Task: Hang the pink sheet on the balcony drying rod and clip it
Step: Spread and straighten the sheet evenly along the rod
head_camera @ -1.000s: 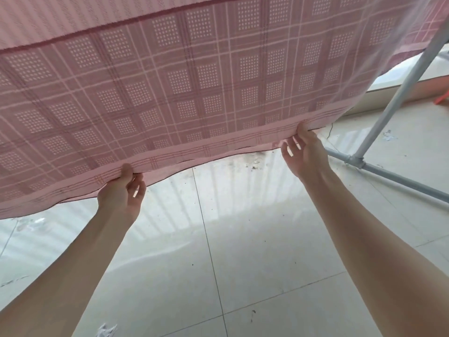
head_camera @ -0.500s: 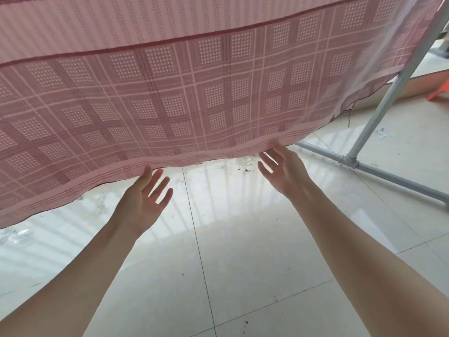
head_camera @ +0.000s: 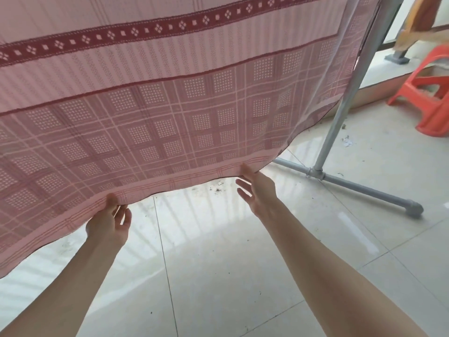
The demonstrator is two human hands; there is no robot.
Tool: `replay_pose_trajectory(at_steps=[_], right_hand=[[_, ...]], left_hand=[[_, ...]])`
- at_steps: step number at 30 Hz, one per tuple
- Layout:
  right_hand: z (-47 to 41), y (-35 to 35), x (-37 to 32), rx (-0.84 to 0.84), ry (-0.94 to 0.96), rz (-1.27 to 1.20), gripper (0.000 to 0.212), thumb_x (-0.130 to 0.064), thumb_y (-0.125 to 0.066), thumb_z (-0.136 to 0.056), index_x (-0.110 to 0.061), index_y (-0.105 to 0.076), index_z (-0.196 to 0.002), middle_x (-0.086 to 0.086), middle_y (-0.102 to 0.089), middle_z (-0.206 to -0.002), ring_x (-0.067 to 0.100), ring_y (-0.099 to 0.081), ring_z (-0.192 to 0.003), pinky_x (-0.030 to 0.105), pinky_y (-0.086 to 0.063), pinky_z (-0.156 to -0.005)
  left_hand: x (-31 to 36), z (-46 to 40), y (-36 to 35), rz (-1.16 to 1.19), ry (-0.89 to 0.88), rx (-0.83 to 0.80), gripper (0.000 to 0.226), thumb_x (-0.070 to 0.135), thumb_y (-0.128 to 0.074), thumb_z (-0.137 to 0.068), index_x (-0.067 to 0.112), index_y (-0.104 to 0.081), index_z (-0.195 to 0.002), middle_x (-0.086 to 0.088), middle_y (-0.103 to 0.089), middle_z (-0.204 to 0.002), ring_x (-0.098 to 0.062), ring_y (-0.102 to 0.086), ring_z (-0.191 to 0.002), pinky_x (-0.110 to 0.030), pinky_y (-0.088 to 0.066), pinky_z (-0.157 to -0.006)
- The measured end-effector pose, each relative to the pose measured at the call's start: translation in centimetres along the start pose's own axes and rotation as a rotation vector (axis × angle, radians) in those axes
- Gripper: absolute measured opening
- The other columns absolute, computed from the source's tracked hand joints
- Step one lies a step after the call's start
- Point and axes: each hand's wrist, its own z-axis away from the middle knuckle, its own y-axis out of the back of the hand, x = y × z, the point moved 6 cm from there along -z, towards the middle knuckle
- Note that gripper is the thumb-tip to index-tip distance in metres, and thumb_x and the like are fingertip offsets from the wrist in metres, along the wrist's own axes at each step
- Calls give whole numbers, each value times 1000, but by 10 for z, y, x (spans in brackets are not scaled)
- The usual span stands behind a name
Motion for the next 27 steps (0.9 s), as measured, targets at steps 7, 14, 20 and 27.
replay_pose_trajectory(at_steps=[7, 14, 20, 27], right_hand=[[21, -10, 18, -29, -152, -16, 29, -34, -53, -92, -11, -52, -110, 6, -65, -105, 23, -61, -97, 36, -47, -85], [25, -21, 2, 122, -19, -138, 9, -20, -54, -92, -14, -61, -93, 1, -67, -93, 22, -59, -102, 33, -45, -83], [48, -27, -1, 181, 27, 271, 19, -30, -49, -94, -15, -58, -101, 5, -65, -106, 22, -60, -100, 35, -46, -87], [156, -48, -63, 227, -130, 496, 46, -38, -49, -93, -16, -42, -133, 4, -49, -133, 22, -51, -113, 39, -45, -96]], left_hand=[[-4, 34, -13, 9, 195, -185, 11, 29, -58, -88, 18, -57, -92, 2, -61, -99, -17, -59, -95, -36, -43, -90], [2, 18, -9, 3, 207, -180, 5, 13, -60, -87, 15, -56, -85, 0, -62, -88, -15, -61, -87, -30, -45, -80], [-3, 19, 0, -267, 344, -276, 19, 30, -54, -91, 11, -56, -90, -4, -62, -93, -22, -61, -87, -38, -45, -85], [70, 136, -9, -775, 417, -432, 24, 30, -51, -92, 14, -53, -109, -7, -58, -114, -24, -56, -102, -40, -43, -91]])
